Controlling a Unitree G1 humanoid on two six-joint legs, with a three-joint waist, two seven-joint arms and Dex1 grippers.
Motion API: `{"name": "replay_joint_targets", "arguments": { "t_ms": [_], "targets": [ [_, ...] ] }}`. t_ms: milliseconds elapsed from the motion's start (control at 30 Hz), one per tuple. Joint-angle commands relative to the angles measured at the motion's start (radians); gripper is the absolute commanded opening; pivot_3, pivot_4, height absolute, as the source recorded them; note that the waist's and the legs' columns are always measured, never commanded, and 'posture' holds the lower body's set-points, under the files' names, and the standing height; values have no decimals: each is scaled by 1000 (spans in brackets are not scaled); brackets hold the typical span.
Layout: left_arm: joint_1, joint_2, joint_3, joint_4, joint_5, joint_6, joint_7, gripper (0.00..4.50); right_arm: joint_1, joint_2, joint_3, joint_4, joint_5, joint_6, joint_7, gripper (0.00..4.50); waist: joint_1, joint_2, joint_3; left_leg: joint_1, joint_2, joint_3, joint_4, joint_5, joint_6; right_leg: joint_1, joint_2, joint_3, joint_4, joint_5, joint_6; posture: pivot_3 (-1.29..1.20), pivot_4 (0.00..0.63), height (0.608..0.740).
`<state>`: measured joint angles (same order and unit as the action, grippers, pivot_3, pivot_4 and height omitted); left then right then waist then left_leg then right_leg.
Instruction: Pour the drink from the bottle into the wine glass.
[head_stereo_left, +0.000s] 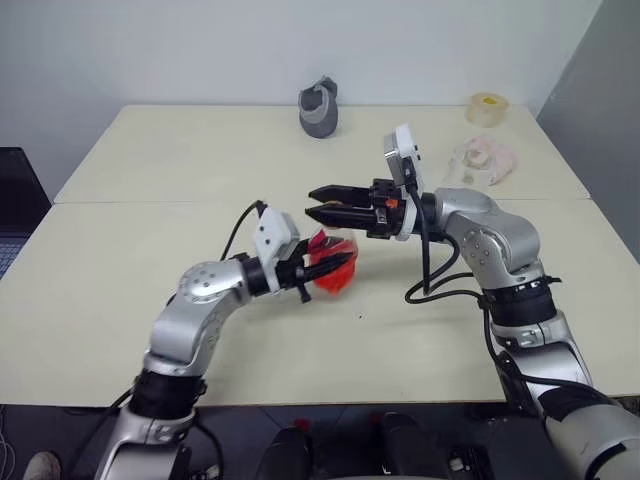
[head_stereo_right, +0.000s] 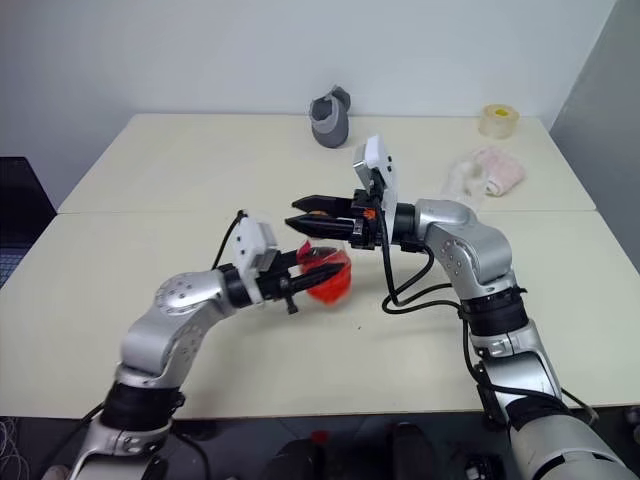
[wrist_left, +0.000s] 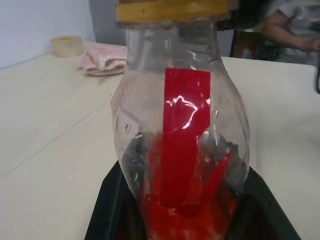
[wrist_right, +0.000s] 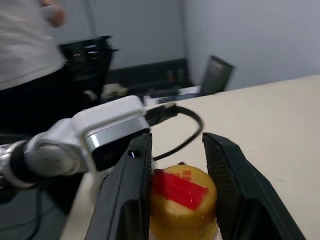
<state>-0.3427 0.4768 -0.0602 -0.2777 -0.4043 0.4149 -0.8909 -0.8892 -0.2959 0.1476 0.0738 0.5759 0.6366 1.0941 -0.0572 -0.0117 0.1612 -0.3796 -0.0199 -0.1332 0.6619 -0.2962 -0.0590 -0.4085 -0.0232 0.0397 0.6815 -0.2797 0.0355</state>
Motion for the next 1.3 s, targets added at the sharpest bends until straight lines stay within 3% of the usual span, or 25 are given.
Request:
{"name": "replay_joint_targets", "arguments": {
  "t_ms": [33, 133, 433, 600, 733, 867, 1167, 1233, 1300],
  "targets": [
    [76, 62, 26, -141, -77, 7, -70, 1312, -72, -14, -27, 34, 20, -65, 107, 1268, 1, 0, 0, 0, 0, 0, 0, 0, 0, 0, 0, 0, 0, 0, 0, 0, 150, 740],
    [104, 93, 45, -155, -97, 16, -60, 1312, -89, -12, -19, 70, 5, -104, 159, 1268, 7, 0, 0, 0, 0, 0, 1, 0, 0, 1, -1, 0, 0, 0, 0, 0, 150, 740],
    [64, 43, 54, -92, -71, 23, 48, 1312, -35, -69, -82, -38, 33, -37, 91, 4420, 17, 0, 0, 0, -1, 0, 0, 0, 0, 0, -1, 0, 0, 0, 0, 0, 150, 740],
    [10, 2, 45, -6, -32, -18, 91, 1312, 37, -80, -117, -166, 29, 8, -52, 4468, 23, 1, 0, 0, -1, 0, 1, 0, 0, 0, -1, 0, 0, 0, 0, 0, 150, 740],
    [-74, -47, 26, 89, 6, -60, 119, 1312, 69, -5, -120, -228, -14, 34, -270, 4468, 23, 1, 0, 0, -1, 0, 0, 0, 0, 0, -1, 0, 0, 0, 0, 0, 150, 740],
    [-122, -80, 19, 144, 30, -89, 127, 1312, 76, 59, -95, -246, -59, 20, -387, 4468, 23, 1, 0, -1, -1, 1, 1, 2, -3, -1, -1, 0, 0, 0, 0, 0, 150, 740],
    [-133, -92, 7, 159, 40, -106, 110, 1312, 70, 100, -57, -216, -115, -23, -448, 4468, 22, 1, 0, -1, -1, 1, 0, 2, -4, -1, -1, 0, 0, 0, 0, 0, 150, 740],
    [-130, -95, 9, 154, 36, -107, 106, 1312, 68, 100, -57, -211, -118, -28, -447, 3904, 22, 1, 0, -1, -1, 1, 0, 2, -4, -1, -1, 0, 0, 0, 0, 0, 150, 740],
    [-126, -98, 17, 148, 25, -106, 103, 1161, 69, 101, -56, -212, -121, -29, -447, 3867, 22, 1, 0, -1, -1, 1, 0, 2, -4, -1, -1, 0, 0, 0, 0, 0, 150, 740]
  ]
}}
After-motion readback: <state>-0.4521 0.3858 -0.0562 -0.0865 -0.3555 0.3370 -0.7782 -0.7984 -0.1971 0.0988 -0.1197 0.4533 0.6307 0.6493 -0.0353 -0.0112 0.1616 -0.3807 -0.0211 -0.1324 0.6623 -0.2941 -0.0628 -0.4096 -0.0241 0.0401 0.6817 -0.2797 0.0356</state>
